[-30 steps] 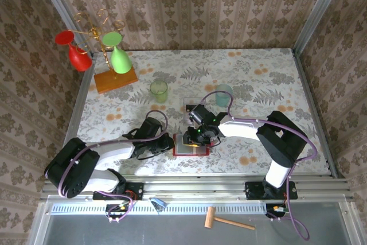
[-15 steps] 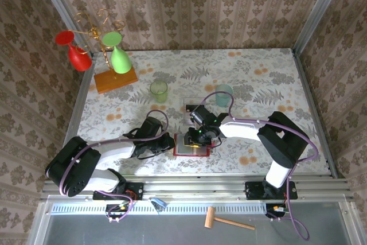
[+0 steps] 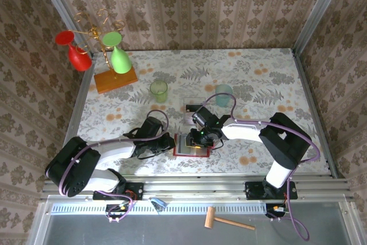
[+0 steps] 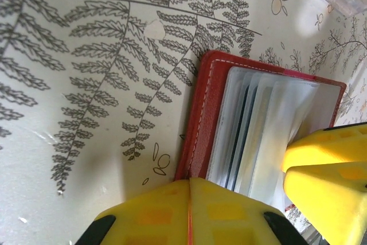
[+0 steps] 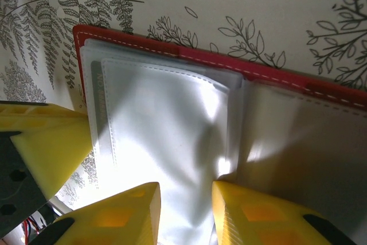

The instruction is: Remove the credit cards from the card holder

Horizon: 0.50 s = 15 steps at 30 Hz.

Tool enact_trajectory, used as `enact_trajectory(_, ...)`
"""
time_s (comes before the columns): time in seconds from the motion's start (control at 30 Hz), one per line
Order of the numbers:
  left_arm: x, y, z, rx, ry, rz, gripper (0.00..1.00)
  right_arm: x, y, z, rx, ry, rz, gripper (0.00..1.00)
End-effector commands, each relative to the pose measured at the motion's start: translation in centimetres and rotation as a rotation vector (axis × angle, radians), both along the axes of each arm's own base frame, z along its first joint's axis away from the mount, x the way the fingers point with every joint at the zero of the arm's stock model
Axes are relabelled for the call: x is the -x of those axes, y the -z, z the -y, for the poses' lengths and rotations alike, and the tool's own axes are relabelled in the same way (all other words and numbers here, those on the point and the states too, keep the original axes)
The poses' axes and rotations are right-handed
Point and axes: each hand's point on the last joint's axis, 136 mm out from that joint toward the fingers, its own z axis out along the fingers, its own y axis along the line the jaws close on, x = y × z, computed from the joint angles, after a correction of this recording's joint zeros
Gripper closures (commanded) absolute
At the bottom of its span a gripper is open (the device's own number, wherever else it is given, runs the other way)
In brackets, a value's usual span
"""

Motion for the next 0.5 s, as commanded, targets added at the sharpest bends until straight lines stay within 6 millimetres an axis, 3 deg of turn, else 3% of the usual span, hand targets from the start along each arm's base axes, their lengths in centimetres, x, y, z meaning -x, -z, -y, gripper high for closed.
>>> enact_trajectory(0.0, 0.0, -0.9, -0.1, -0.015, -0.005, 0.012, 0.9, 0.2, 0.5, 0.9, 0.018, 0.024, -0.007, 0.69)
enact_trajectory(0.2, -0.6, -2.6, 0.2, 0.005, -0.015, 0.054, 0.84, 0.2, 0.6, 0.9, 0.01, 0.021, -0.005, 0.69)
enact_trajectory(0.47, -0.7, -3.0, 1.6, 0.048, -0.001, 0.048, 0.78, 0.1, 0.9, 0.8, -0.025, 0.033, -0.012, 0.69)
